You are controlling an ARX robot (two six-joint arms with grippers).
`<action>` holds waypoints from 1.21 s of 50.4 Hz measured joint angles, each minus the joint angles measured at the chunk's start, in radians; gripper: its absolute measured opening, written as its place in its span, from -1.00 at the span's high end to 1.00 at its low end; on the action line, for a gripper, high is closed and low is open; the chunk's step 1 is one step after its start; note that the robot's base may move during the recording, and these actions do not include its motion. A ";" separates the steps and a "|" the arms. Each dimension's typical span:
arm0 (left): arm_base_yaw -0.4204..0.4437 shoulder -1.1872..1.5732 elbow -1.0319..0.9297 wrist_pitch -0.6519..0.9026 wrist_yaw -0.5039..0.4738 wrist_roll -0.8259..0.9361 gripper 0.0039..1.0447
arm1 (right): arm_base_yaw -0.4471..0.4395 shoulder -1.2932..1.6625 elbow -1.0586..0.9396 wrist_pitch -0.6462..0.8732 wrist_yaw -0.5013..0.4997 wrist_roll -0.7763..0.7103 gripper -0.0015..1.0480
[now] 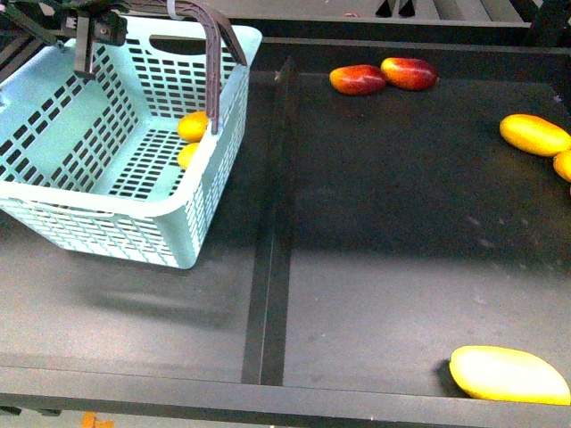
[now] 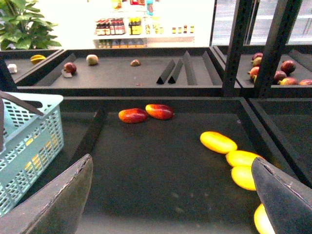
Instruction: Pick lemon and mango into basket
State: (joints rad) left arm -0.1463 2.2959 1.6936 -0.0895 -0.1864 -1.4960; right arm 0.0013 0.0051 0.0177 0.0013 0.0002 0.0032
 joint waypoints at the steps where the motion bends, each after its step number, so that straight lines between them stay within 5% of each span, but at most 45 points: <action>1: 0.000 -0.002 -0.005 0.002 0.000 0.000 0.46 | 0.000 0.000 0.000 0.000 0.000 0.000 -0.83; 12: 0.005 -0.134 -0.177 0.084 -0.047 -0.002 -0.28 | 0.000 0.000 0.000 0.000 0.000 0.000 -0.83; 21: 0.026 -0.388 -0.406 0.026 -0.191 -0.016 -0.89 | 0.000 0.000 0.000 0.000 0.000 0.000 -0.83; 27: 0.015 -0.547 -0.529 -0.200 -0.234 -0.019 -0.87 | 0.000 0.000 0.000 0.000 0.000 0.000 -0.83; 31: 0.029 -0.586 -0.695 0.178 -0.035 0.260 -0.65 | 0.000 0.000 0.000 0.000 0.000 0.000 -0.83; 33: 0.038 -0.612 -0.859 0.522 0.065 0.539 -0.44 | 0.000 0.000 0.000 0.000 0.000 0.000 -0.83; 36: 0.044 -0.655 -1.035 0.889 0.103 0.945 -0.17 | 0.000 0.000 0.000 0.000 0.000 0.000 -0.83; 40: 0.062 -0.746 -1.147 1.082 0.108 1.245 0.13 | 0.000 0.000 0.000 0.000 0.000 0.000 -0.83; 51: 0.085 -0.901 -1.350 1.122 0.134 1.455 0.92 | 0.000 0.000 0.000 0.000 0.000 0.000 -0.83; 61: 0.144 -1.066 -1.478 1.100 0.183 1.477 0.94 | 0.000 0.000 0.000 0.000 0.000 0.000 -0.83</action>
State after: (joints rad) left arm -0.0025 1.2301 0.2153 1.0103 -0.0029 -0.0189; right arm 0.0013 0.0048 0.0177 0.0013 0.0002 0.0032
